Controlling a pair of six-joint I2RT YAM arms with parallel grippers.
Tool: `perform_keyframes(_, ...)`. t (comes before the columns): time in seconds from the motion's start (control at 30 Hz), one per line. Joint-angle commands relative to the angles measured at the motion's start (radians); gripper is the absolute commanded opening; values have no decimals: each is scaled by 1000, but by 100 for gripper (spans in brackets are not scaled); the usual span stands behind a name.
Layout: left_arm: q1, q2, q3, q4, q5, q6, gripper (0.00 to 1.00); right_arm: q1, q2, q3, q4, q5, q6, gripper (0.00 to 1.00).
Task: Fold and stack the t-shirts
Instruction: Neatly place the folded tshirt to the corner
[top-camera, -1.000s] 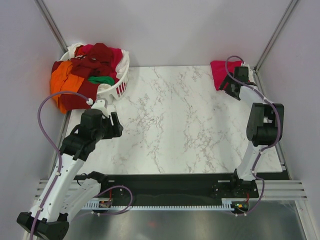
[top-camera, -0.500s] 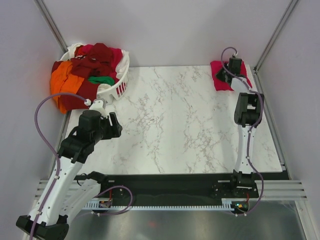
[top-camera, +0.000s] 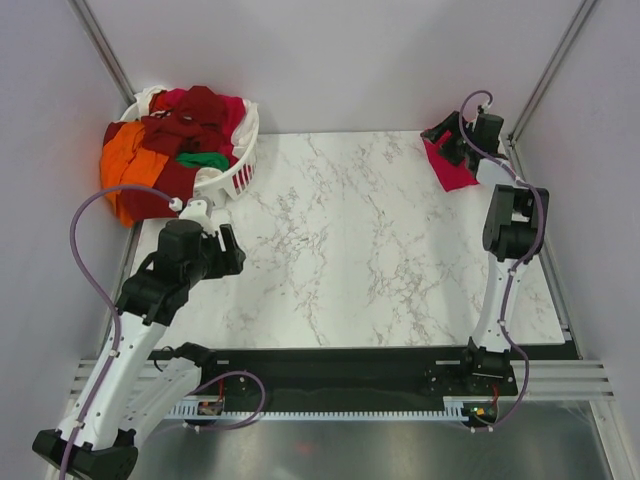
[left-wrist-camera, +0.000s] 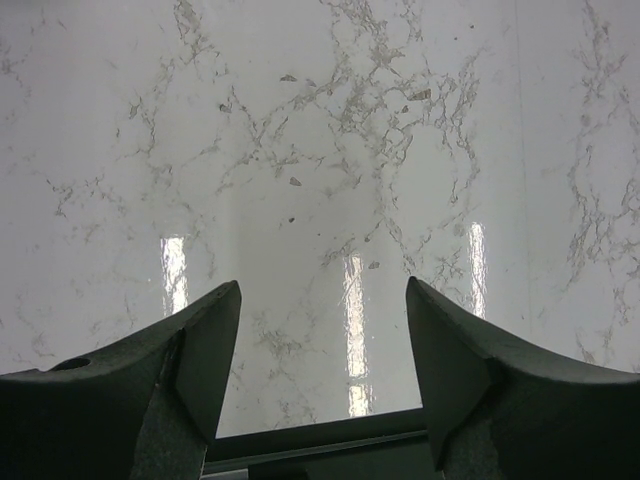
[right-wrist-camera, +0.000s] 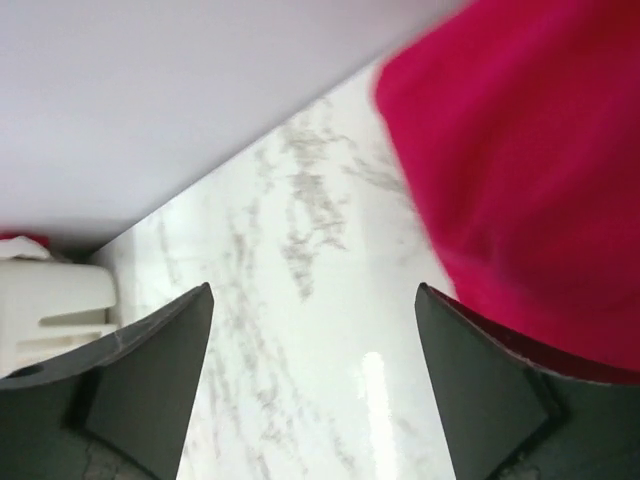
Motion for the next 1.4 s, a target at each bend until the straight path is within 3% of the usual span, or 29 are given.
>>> perform_keyframes(0.0,-2,-16,-6,28,-22,-21,75,8,-215,85,8,-86,-61,91)
perform_keyframes(0.13,-2,-16,-4,27,-22,-21,76,10,-381,53,-48,-55,-158,94)
perform_keyframes(0.23,-2,-21,-6,27,-25,-23,76,16,-519,-82,-88,186,-260,96)
perform_keyframes(0.27,-2,-24,-6,28,-23,-23,76,16,-540,-116,-113,372,-273,96)
perform_keyframes(0.3,-2,-25,-6,25,-25,-23,76,13,-560,-145,-125,450,-282,96)
perform_keyframes(0.4,-2,-28,-6,28,-22,-23,76,-4,-518,-164,-211,645,-319,90)
perform_keyframes(0.43,-2,-29,-6,27,-22,-21,76,-10,-498,-158,-232,659,-317,87)
perform_keyframes(0.47,-2,-27,-6,27,-20,-21,76,-19,-473,-144,-248,657,-311,76)
perform_keyframes(0.67,-2,-41,-7,28,-23,-23,76,-67,-289,-49,-302,561,-279,64)
perform_keyframes(0.83,-2,-32,-6,28,-19,-21,76,-67,-203,7,-300,577,-284,61)
perform_keyframes(1.37,-2,-25,-6,28,-19,-21,76,-30,-132,-193,-156,508,-88,60)
